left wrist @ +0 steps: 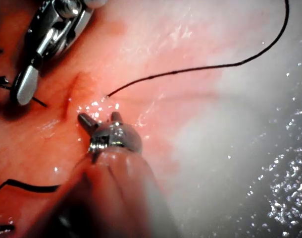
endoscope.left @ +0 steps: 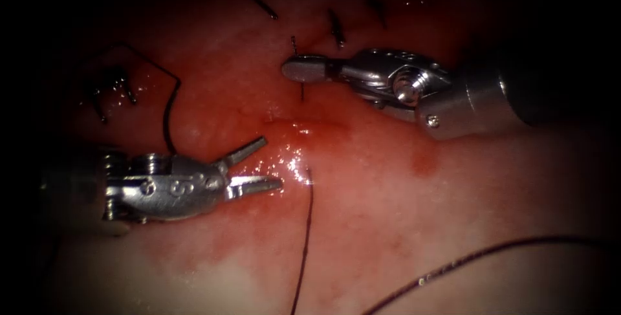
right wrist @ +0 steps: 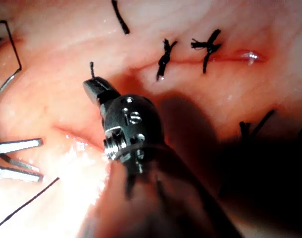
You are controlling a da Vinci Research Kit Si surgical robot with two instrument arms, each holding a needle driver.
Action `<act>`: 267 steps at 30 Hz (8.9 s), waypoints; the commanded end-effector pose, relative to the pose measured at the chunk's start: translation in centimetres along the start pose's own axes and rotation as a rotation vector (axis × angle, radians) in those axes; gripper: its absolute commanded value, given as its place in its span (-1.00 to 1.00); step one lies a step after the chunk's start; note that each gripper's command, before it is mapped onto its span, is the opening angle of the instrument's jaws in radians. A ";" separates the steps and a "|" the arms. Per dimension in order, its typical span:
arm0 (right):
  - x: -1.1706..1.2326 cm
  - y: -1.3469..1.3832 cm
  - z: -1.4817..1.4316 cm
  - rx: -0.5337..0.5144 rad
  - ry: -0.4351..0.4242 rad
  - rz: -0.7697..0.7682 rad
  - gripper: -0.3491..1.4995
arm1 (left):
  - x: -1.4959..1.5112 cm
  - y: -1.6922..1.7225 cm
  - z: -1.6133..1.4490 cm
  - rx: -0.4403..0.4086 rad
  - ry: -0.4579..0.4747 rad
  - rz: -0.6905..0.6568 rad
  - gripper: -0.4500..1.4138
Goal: Wound Closure
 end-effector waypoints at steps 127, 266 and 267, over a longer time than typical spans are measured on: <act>-0.25 -0.83 -0.83 0.385 -0.118 -0.584 0.78 | 1.60 -0.09 -1.41 -0.073 0.192 -0.194 -1.00; -0.50 -0.77 -0.67 0.040 -0.241 -0.499 -1.00 | 2.48 0.64 0.12 0.057 0.045 0.663 -1.00; -0.50 -0.77 -0.68 0.040 -0.242 -0.499 -1.00 | 2.47 0.63 0.09 0.056 0.043 0.664 -1.00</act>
